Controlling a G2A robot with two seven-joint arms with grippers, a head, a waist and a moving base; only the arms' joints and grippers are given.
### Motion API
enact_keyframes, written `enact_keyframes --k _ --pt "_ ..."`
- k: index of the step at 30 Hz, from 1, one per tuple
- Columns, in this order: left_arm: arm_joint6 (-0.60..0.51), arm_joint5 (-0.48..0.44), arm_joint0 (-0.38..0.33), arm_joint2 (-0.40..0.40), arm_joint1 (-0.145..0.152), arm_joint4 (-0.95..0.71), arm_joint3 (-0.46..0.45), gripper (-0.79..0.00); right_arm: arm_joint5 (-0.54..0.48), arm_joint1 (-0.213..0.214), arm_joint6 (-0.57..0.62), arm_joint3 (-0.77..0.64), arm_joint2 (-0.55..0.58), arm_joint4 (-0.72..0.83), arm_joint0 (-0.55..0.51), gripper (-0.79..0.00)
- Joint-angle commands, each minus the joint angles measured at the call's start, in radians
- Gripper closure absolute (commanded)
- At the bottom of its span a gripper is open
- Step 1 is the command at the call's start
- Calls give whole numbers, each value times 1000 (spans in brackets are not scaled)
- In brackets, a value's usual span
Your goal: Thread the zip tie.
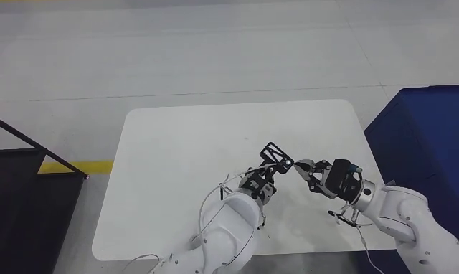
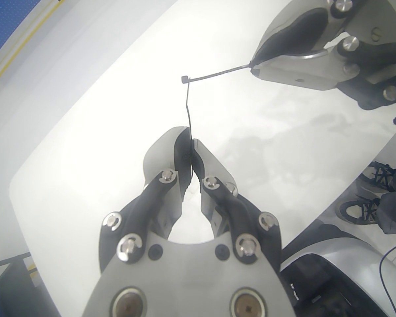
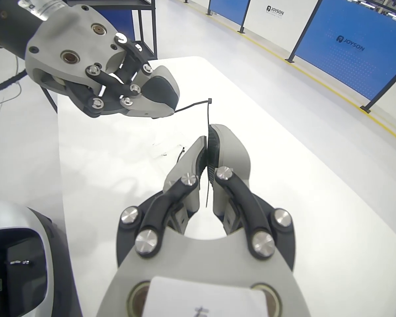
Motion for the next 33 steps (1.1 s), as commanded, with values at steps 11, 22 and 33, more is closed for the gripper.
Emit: enact_keyframes --k 11,22,33 --pt "-9 4 8 -9 -18 15 12 0 -13 -4 -10 4 13 -1 -5 0" --pt "-14 -3 48 -11 -26 59 -13 0 -13 -4 -10 4 13 -1 -5 0" --pt "-6 -5 85 -13 -35 103 -38 0 -13 -4 -10 4 13 -1 -5 0"
